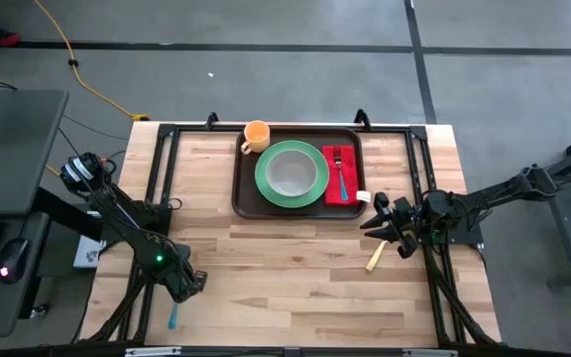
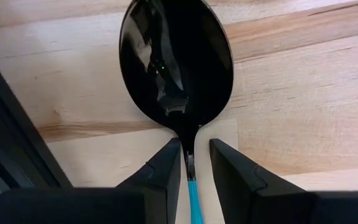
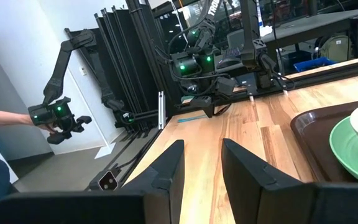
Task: Set up tray
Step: Put the blue spoon on the red table napkin to right of the green plate
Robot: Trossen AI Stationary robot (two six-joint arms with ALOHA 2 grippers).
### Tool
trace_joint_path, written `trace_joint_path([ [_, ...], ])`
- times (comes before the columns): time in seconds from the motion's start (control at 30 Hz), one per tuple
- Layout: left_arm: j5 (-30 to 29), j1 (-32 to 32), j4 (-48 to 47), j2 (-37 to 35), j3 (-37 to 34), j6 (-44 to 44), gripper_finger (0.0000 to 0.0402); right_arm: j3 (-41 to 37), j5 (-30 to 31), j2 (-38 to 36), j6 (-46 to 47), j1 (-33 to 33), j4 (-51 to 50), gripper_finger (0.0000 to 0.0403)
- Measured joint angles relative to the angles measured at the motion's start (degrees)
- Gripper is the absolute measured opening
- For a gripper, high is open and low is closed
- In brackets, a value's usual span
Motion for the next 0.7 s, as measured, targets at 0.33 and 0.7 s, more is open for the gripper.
trace_joint_path([
  [0.33, 0.25, 0.0, -0.46, 0.09, -0.02, -0.71, 0.0122, 0.0, -0.02, 0.01, 0.0, 0.0, 0.0, 0.0085],
  [0.7, 0.19, 0.09, -0.09, 0.13, 0.0, -1.48, 0.0068, 0.0, -0.02, 0.0, 0.0, 0.0, 0.0, 0.0085],
])
